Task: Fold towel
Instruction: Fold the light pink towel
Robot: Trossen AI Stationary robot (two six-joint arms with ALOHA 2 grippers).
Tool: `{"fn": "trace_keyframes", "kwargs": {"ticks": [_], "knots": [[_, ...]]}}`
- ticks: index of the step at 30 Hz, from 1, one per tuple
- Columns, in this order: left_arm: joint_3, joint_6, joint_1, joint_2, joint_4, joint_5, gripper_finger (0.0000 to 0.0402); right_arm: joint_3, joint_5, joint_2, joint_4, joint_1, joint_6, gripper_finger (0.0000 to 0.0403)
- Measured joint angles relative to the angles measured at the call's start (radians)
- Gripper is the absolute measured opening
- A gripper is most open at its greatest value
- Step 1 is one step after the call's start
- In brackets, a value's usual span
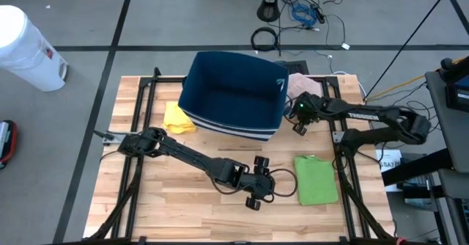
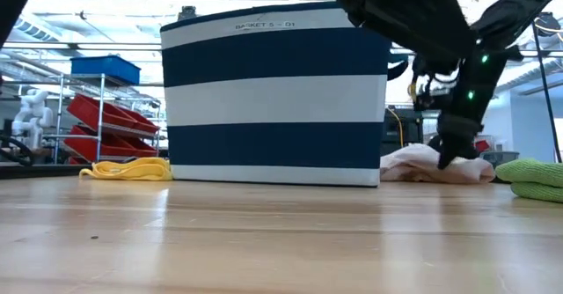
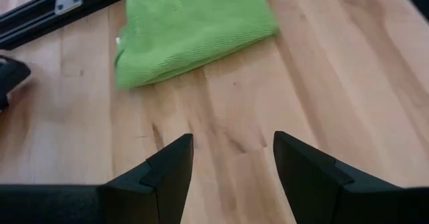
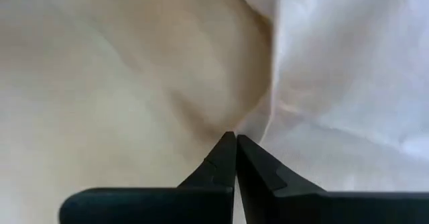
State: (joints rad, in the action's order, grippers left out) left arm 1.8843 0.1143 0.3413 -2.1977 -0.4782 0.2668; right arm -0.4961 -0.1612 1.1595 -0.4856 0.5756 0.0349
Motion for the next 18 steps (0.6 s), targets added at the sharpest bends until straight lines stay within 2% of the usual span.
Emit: {"fn": "trace_keyframes", "kwargs": {"ticks": [2, 4, 11, 18], "knots": [[0.0, -0.001, -0.01, 0.0, -0.001, 0.0, 0.0213, -0.005, 0.069, -0.047, 0.002, -0.031, -0.036, 0.0], [0.0, -0.003, -0.022, -0.002, -0.006, 0.0, 0.0213, -0.021, 0.094, -0.088, -0.01, -0.059, -0.073, 0.0], [0.0, -0.013, -0.056, -0.036, -0.026, 0.004, 0.0213, -0.031, 0.088, -0.263, 0.004, -0.101, -0.157, 0.0], [0.0, -0.022, -0.068, -0.059, -0.053, 0.011, 0.0213, -0.032, 0.084, -0.499, 0.079, -0.154, -0.206, 0.0]]}}
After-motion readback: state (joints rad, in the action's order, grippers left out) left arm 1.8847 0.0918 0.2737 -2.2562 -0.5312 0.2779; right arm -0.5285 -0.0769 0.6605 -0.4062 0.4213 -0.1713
